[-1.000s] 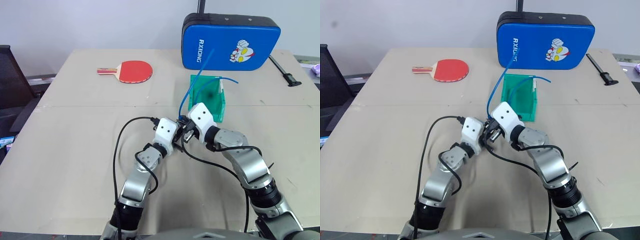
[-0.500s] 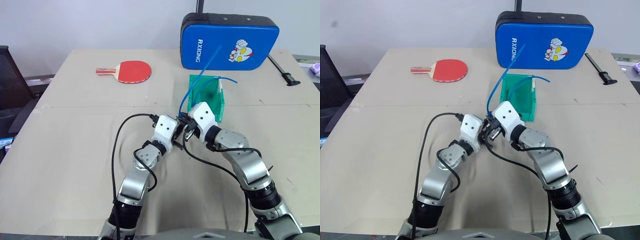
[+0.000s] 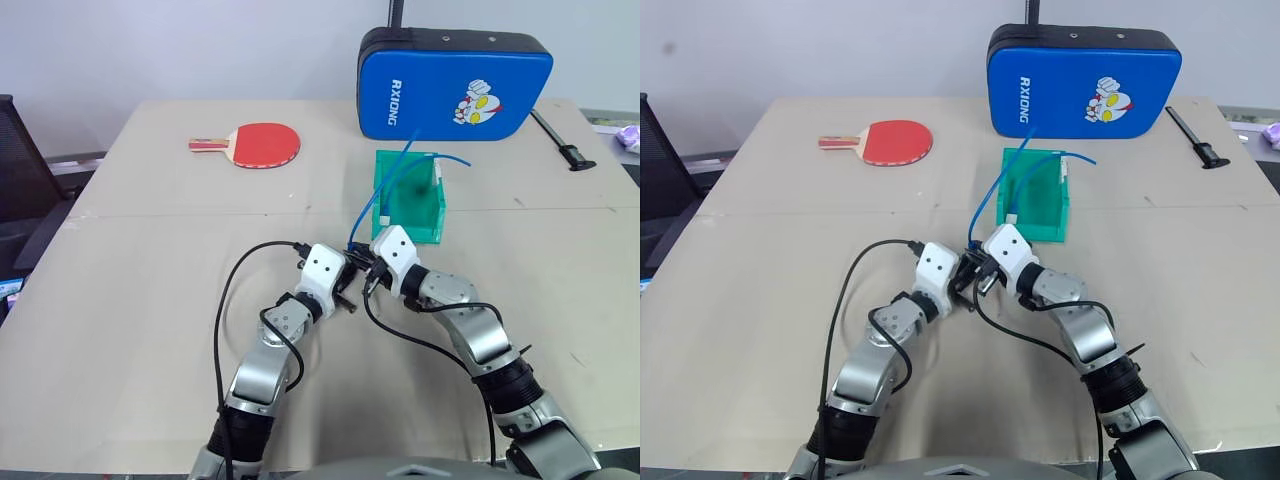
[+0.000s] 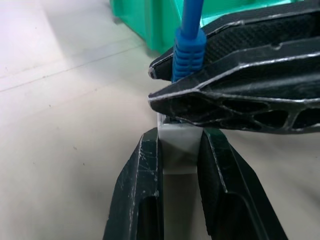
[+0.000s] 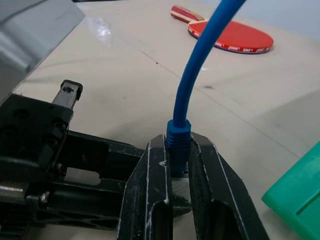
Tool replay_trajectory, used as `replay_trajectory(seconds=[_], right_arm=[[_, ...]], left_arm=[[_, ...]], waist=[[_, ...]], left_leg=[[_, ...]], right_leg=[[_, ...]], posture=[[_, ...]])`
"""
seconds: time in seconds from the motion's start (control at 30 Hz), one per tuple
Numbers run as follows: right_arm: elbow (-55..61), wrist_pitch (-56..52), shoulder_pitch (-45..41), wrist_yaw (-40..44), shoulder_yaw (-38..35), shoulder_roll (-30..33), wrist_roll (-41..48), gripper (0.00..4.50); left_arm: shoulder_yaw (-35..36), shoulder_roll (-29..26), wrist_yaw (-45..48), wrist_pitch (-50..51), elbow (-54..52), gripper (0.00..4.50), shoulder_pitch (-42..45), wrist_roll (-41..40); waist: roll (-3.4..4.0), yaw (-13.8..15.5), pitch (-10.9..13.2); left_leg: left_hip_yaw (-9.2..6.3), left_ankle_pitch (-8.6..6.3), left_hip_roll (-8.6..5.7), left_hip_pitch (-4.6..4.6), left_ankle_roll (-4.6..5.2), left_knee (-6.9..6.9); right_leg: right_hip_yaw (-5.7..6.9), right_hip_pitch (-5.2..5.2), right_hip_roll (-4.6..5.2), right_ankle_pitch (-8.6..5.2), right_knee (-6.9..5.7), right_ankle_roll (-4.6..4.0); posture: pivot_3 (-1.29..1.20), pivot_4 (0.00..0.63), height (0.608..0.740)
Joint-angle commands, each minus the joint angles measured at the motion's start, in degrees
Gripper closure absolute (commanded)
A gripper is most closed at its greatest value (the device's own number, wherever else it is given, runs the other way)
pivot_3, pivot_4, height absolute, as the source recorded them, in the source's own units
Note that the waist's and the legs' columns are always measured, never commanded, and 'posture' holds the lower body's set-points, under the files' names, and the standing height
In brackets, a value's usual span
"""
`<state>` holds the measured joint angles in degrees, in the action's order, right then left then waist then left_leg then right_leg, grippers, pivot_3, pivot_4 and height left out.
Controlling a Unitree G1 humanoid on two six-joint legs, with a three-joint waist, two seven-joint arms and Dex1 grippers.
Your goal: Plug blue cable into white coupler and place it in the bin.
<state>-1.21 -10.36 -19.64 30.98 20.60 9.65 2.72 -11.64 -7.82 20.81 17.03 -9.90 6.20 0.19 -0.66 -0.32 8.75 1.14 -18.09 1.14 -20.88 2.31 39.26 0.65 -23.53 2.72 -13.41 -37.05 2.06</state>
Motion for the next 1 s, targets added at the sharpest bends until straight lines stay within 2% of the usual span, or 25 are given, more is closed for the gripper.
replay_trajectory(seconds=[0.03,0.2,0.47,0.6,0.7,0.87,1.0], right_arm=[[-8.98,-1.96,2.52,0.61,2.42,0.42,-2.62,4.5],[-11.64,-4.08,2.64,1.69,3.71,0.5,-3.27,4.5],[-14.02,-20.52,2.38,2.73,6.47,1.07,-3.98,4.5],[-13.86,-23.18,2.61,2.84,6.16,0.46,-3.03,4.5],[-13.93,-23.87,2.65,2.87,6.0,0.41,-2.72,4.5],[-14.85,-0.79,2.53,-0.19,1.72,-2.92,-1.62,4.5],[-15.07,8.67,3.06,-0.48,-0.71,-4.39,-0.68,4.5]], left_arm=[[0.61,1.51,0.92,-4.33,-3.02,4.15,1.44,-3.22],[0.61,1.65,1.29,-4.47,-3.07,4.15,0.6,-3.43],[0.11,1.5,1.5,-4.55,-3.72,4.15,-0.01,-3.11],[0.21,1.43,1.47,-4.65,-3.83,4.15,-0.11,-3.04],[0.32,1.46,1.47,-4.64,-3.87,4.15,-0.09,-3.03],[0.59,1.54,1.4,-4.66,-3.72,4.15,-0.04,-3.17],[0.84,1.52,1.38,-4.74,-3.58,4.15,-0.05,-3.23]], waist=[[-0.01,-0.24,-0.06],[-0.02,-0.34,-0.18],[0.19,-0.69,-1.56],[0.2,-0.77,-1.9],[0.23,-0.79,-2.19],[0.22,-0.78,-2.23],[0.21,-0.73,-1.87]], left_leg=[[0.0,0.0,0.01,0.06,0.0,0.0],[-0.01,0.01,0.02,0.18,-0.02,0.0],[0.02,0.0,0.09,0.41,-0.01,-0.1],[0.02,-0.02,0.11,1.24,0.0,-0.51],[0.01,-0.01,0.11,1.3,0.0,-0.64],[-0.04,-0.01,0.11,1.26,0.0,-0.74],[-0.03,-0.01,0.1,1.15,-0.01,-0.75]], right_leg=[[0.0,0.03,0.01,0.0,-0.03,0.0],[-0.02,0.1,0.03,0.0,-0.1,-0.01],[-0.07,0.21,0.19,-0.02,-0.11,-0.04],[-0.11,0.95,0.18,-0.22,0.04,-0.36],[-0.15,0.95,0.15,-0.24,0.05,-0.39],[-0.21,0.93,0.15,-0.25,0.13,-0.4],[-0.24,0.83,0.15,-0.24,0.18,-0.39]], posture=[[0.0,0.15,0.74],[0.0,0.15,0.74],[0.0,0.15,0.74],[0.0,0.15,0.74],[0.0,0.15,0.74],[0.0,0.15,0.74],[0.0,0.15,0.74]])
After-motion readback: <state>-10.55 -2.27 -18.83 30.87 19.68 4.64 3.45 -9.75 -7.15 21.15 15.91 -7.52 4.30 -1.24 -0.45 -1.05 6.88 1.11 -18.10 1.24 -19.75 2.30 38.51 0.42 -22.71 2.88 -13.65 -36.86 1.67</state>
